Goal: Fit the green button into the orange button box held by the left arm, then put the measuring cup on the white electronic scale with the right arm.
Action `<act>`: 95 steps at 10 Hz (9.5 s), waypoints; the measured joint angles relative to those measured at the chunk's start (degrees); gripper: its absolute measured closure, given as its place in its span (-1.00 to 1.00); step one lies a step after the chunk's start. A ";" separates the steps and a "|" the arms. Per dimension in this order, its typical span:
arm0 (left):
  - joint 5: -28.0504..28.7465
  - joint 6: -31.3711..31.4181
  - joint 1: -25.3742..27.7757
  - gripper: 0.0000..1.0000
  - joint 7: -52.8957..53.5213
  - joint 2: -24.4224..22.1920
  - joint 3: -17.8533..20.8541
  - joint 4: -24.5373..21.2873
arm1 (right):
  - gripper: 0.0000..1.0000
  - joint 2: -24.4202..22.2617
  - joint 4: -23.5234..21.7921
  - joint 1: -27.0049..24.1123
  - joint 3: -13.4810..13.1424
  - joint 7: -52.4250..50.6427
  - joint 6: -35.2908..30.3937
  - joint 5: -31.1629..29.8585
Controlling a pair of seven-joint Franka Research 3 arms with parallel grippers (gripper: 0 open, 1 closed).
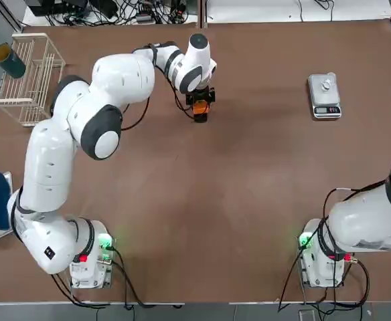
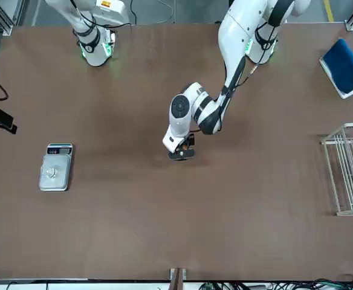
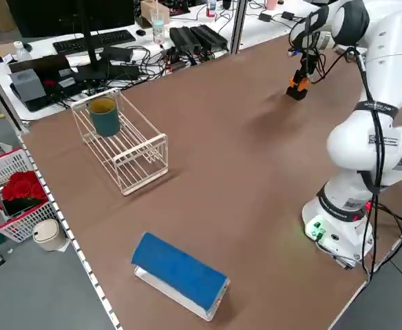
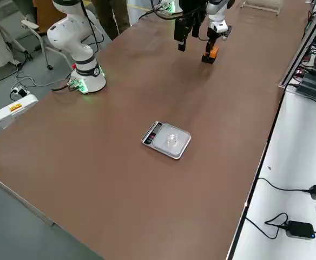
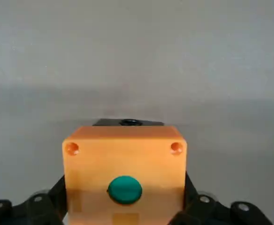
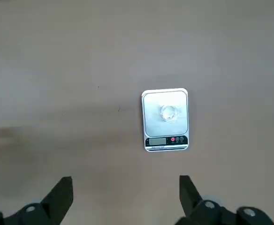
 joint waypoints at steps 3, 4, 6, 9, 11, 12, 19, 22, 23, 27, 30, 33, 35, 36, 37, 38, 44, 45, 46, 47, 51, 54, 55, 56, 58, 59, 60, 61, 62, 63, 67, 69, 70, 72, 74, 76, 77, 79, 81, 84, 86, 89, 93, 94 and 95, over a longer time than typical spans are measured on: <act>0.00 0.00 0.00 -0.90 0.00 0.00 0.00 0.00 | -1.00 0.00 0.00 0.00 0.00 0.01 0.06 0.00; 0.00 0.00 0.01 -0.99 0.00 0.00 0.00 0.00 | -1.00 0.00 0.00 0.00 0.00 0.02 0.06 0.00; 0.00 0.00 0.05 -0.99 0.00 0.00 0.01 0.00 | -1.00 0.00 0.00 0.00 0.00 0.02 0.11 0.00; 0.00 0.09 0.11 -0.99 0.00 -0.02 0.02 0.38 | -1.00 0.00 0.00 0.00 0.00 0.03 0.14 0.00; 0.00 0.11 0.23 -0.99 0.00 -0.18 0.04 1.23 | -1.00 0.00 0.00 -0.01 -0.01 0.04 0.17 0.00; 0.00 0.11 0.25 -0.99 0.00 -0.30 0.05 1.48 | -1.00 0.00 0.00 -0.01 -0.02 0.04 0.17 0.00; 0.00 -0.03 0.30 -0.99 0.00 -0.71 0.07 1.80 | -1.00 0.00 0.00 -0.02 -0.02 0.06 0.30 0.00; 0.00 -0.56 0.31 -0.99 0.00 -0.74 0.13 1.81 | -1.00 0.00 0.00 -0.02 -0.02 0.06 0.31 0.00; 0.00 -0.61 0.33 -0.99 0.00 -0.75 0.18 1.81 | -1.00 0.00 0.00 -0.02 -0.02 0.06 0.31 0.00; 0.00 -2.57 0.60 -0.99 0.00 -1.71 0.23 2.21 | -1.00 0.00 0.00 -0.03 -0.02 0.07 0.31 0.00; 0.00 -3.41 0.69 -0.75 0.00 -2.22 0.24 2.59 | -1.00 0.00 0.00 -0.03 -0.02 0.07 0.32 0.00; -0.14 -4.42 0.71 -0.05 -0.43 -3.61 0.15 2.76 | -1.00 0.00 0.00 -0.03 0.00 0.07 0.33 0.00; -0.14 -5.07 0.62 0.51 -1.17 -4.14 0.01 2.73 | -1.00 0.00 0.00 0.00 0.20 0.07 0.34 0.00; -0.14 -5.14 0.46 0.82 -1.25 -4.14 -0.08 2.55 | -1.00 0.00 0.00 0.02 0.28 0.07 0.34 0.00; -0.14 -5.16 0.25 0.96 -1.27 -4.14 -0.12 2.33 | -1.00 0.00 0.00 0.01 0.24 0.07 0.35 0.00; -0.14 -5.18 0.10 0.98 -1.29 -4.13 -0.12 2.13 | -1.00 0.00 0.00 -0.03 0.15 0.07 0.36 0.00; -0.14 -5.16 0.04 0.98 -1.25 -4.10 -0.12 1.41 | -1.00 0.00 0.00 -0.04 0.27 0.06 0.36 0.00; -0.14 -5.16 -0.07 0.97 -1.25 -4.07 -0.13 1.36 | -1.00 0.00 0.02 -0.04 0.29 0.06 0.32 0.00; -0.14 -5.16 -0.18 0.96 -1.25 -3.95 -0.13 1.34 | -1.00 0.00 0.05 -0.04 0.28 0.06 0.30 0.00; -0.14 -5.13 -0.23 0.96 -1.25 -3.81 -0.14 1.34 | -1.00 0.00 0.05 -0.04 0.28 0.06 0.30 0.00; -0.14 -4.89 -0.23 0.96 -1.23 -3.22 -0.11 1.33 | -1.00 0.00 0.06 -0.03 0.33 0.04 0.18 0.03; -0.14 -4.54 -0.09 0.96 -1.19 -3.22 -0.04 1.37 | -1.00 0.00 0.06 -0.04 0.30 0.03 0.15 0.02; -0.14 -4.50 -0.04 0.96 -1.15 -3.22 -0.01 1.40 | -1.00 0.00 0.06 -0.04 0.28 0.03 0.14 0.02; -0.06 -4.48 -0.02 0.96 -1.09 -3.22 0.05 1.40 | -1.00 0.00 0.04 -0.04 0.28 0.03 0.12 0.02; 0.44 -3.93 -0.03 0.97 -1.05 -3.22 0.05 1.40 | -1.00 0.00 0.04 -0.04 0.28 0.03 0.10 0.02; 0.48 -3.75 -0.03 0.97 -1.05 -3.20 0.06 1.40 | -1.00 0.00 0.04 -0.04 0.29 0.03 0.10 0.02; 0.50 -3.70 -0.03 0.97 -1.03 -3.18 0.06 1.40 | -1.00 0.00 0.03 -0.04 0.29 0.03 0.07 0.02; 0.51 -3.69 -0.05 0.97 -1.03 -3.09 0.05 1.40 | -1.00 0.00 0.03 -0.04 0.29 0.04 0.03 0.02; 0.54 -3.57 -0.08 0.97 -1.03 -2.93 0.05 1.39 | -1.00 0.00 0.03 -0.04 0.29 0.03 0.01 0.02; 0.57 -3.25 -0.08 0.97 -1.03 -2.82 0.05 1.38 | -1.00 0.00 0.03 -0.04 0.30 0.03 0.01 0.02; 0.61 -2.92 -0.05 0.98 -0.94 -2.79 0.06 1.36 | -1.00 0.00 0.03 -0.04 0.32 0.03 -0.01 0.02; 0.62 -2.92 -0.01 0.98 -0.82 -2.79 0.11 1.31 | -1.00 0.00 0.03 -0.04 0.34 0.02 -0.01 0.02; 0.71 -2.92 0.00 0.98 -0.78 -2.79 0.13 1.29 | -1.00 0.00 0.03 -0.04 0.34 0.02 -0.01 0.02; 1.49 -2.91 0.01 0.98 -0.77 -2.79 0.13 1.27 | -1.00 0.00 0.03 -0.02 0.42 0.01 -0.01 0.02; 1.55 -2.91 -0.01 0.98 -0.77 -2.73 0.13 1.24 | -1.00 0.00 0.03 -0.01 0.45 0.01 -0.01 0.02; 1.58 -2.91 -0.02 0.98 -0.77 -2.69 0.12 1.24 | -1.00 0.00 0.03 -0.01 0.46 0.01 -0.01 0.02; 1.58 -2.91 -0.02 0.98 -0.77 -2.69 0.12 1.24 | -1.00 0.00 0.03 -0.01 0.46 0.01 -0.02 0.02; 1.58 -2.85 -0.03 0.98 -0.77 -2.67 0.12 1.24 | -1.00 0.00 0.03 -0.01 0.46 0.00 -0.02 0.02; 1.59 -2.83 -0.04 0.98 -0.77 -2.54 0.12 1.23 | -1.00 0.00 0.03 -0.01 0.46 0.00 -0.02 0.02; 1.64 -2.63 -0.05 0.98 -0.77 -2.38 0.11 1.25 | -1.00 0.00 0.03 -0.01 0.46 0.00 -0.04 0.02; 1.64 -2.63 -0.03 0.98 -0.78 -2.37 0.11 1.27 | -1.00 0.00 0.02 -0.01 0.46 0.00 -0.04 0.02; 1.64 -2.63 0.01 0.97 -0.81 -2.37 0.11 1.33 | -1.00 0.00 0.02 -0.01 0.46 0.00 -0.05 0.02; 1.64 -2.63 0.28 0.97 -0.81 -2.39 0.12 1.74 | -1.00 0.00 0.01 -0.01 0.46 0.00 -0.05 0.02; 1.64 -2.63 0.28 0.97 -0.85 -2.39 0.12 1.76 | -1.00 0.00 0.01 -0.01 0.46 0.00 -0.05 0.03; 1.64 -2.63 0.29 0.97 -0.87 -2.39 0.12 1.78 | -1.00 0.00 0.02 -0.01 0.46 0.00 -0.05 0.03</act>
